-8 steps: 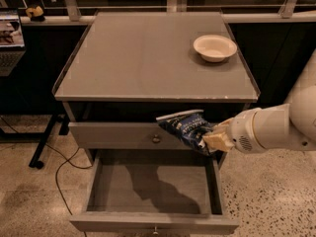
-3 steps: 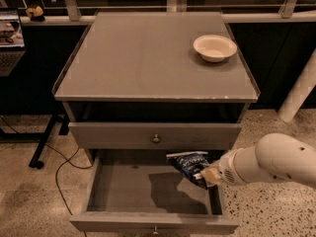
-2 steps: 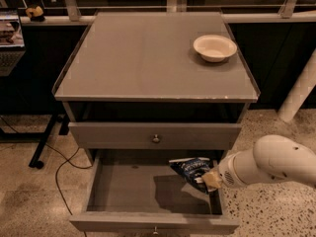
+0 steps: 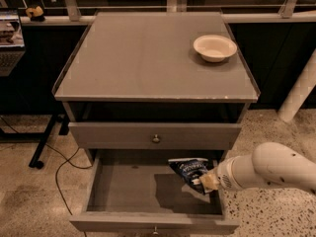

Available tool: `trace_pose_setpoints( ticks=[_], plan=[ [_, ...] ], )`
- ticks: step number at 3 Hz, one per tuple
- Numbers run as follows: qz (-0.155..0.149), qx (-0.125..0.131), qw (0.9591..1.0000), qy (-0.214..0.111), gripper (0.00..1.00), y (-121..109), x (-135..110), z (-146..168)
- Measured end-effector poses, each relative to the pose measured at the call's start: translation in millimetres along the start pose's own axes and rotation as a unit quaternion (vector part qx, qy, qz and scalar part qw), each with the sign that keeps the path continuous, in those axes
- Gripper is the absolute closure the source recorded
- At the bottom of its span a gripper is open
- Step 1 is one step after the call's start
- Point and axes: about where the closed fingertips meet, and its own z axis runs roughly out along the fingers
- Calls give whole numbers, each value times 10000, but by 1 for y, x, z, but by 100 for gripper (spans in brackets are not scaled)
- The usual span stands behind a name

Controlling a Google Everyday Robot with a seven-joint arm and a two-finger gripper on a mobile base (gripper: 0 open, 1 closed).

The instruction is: Place blue chip bag into middle drawer

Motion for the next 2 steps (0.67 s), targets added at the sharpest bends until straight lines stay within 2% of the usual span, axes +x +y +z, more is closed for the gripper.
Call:
trace_pose_setpoints(
  ticks=[1, 2],
  plan=[
    [-76, -340, 9993, -109, 100, -1, -2, 30],
    [-170, -659, 9977, -45, 100, 1, -6, 60]
  ],
)
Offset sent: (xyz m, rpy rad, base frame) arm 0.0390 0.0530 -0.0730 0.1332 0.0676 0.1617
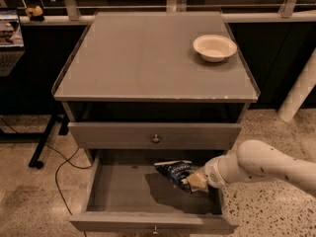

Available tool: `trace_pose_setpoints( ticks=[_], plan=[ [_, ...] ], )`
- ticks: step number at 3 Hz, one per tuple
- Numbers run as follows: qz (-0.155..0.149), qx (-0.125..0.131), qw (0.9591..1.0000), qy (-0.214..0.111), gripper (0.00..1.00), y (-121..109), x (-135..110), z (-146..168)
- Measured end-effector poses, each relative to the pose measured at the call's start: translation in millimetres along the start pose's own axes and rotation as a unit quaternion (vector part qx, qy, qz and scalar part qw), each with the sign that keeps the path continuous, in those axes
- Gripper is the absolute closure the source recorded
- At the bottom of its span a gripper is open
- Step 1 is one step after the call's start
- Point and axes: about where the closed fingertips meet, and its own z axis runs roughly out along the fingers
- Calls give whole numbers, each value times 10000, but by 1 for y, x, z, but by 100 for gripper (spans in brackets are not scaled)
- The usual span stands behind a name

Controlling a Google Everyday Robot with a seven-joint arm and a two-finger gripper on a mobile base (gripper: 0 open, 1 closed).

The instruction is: Place blue chip bag into middle drawer

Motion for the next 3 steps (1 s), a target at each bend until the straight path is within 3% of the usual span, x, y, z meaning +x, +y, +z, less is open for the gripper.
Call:
trace_pose_setpoints(
  ticks=[1, 3],
  plan=[
    [-71, -208, 9997, 113, 100, -2, -6, 26],
    [79, -301, 9988, 375, 100, -11, 7, 52]
  ],
)
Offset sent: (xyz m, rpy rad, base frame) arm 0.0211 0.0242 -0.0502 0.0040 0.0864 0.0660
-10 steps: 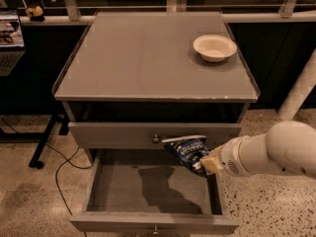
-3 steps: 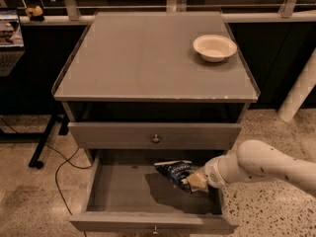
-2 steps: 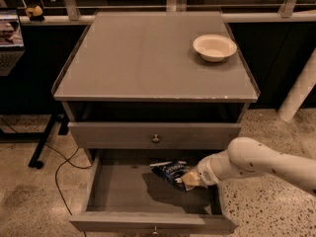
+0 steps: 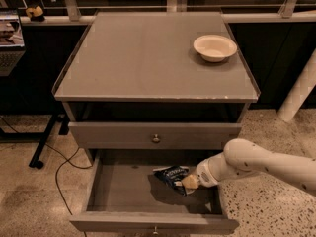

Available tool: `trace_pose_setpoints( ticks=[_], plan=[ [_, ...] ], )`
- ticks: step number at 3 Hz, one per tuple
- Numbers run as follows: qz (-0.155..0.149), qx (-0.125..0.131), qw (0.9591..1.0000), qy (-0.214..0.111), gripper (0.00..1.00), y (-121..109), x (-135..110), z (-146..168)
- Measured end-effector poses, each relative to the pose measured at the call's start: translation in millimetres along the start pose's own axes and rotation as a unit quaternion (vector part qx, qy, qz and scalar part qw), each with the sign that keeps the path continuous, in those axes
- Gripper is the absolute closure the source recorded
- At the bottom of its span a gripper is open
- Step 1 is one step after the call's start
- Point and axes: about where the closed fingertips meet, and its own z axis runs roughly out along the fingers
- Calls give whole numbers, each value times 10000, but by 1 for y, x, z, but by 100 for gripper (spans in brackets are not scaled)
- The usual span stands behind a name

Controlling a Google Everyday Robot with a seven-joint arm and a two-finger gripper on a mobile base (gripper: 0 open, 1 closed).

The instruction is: Place blue chip bag into middle drawer

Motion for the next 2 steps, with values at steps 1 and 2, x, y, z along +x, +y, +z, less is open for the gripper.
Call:
trace_pose_setpoints(
  ticks=[1, 2],
  plan=[
    [85, -36, 9999, 131, 100, -4, 5, 8],
    [217, -238, 9985, 453, 81, -10, 12, 17]
  ],
)
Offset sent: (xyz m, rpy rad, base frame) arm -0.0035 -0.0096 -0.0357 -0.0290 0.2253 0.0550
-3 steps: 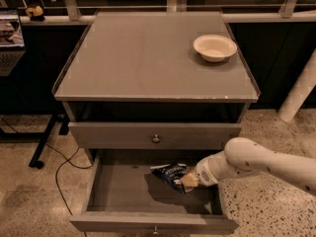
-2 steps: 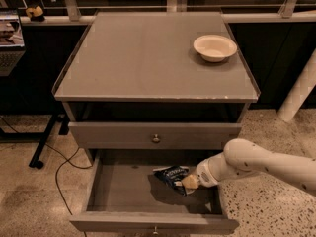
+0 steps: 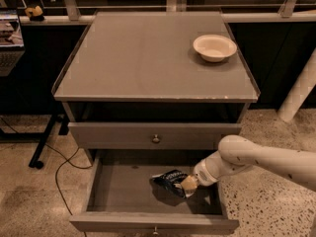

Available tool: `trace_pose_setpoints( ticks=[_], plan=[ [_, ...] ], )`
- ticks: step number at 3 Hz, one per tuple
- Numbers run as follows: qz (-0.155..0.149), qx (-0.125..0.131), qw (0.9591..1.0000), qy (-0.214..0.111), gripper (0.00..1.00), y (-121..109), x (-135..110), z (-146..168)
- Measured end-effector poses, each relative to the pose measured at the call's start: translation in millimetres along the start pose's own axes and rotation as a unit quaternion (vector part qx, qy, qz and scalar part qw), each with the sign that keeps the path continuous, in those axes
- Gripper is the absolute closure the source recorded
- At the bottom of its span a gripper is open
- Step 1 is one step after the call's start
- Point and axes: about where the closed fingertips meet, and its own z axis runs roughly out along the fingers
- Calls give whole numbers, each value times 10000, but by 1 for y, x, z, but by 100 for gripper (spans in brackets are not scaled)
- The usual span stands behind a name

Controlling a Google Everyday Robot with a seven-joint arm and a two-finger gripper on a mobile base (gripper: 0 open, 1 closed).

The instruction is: Place blue chip bag into middle drawer

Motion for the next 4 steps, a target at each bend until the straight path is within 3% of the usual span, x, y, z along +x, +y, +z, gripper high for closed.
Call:
trace_pose_setpoints(
  ticks=[3, 4],
  plan=[
    [0, -49, 10000, 57, 11, 2, 2, 0],
    [0, -49, 10000, 57, 0, 2, 3, 0]
  ],
)
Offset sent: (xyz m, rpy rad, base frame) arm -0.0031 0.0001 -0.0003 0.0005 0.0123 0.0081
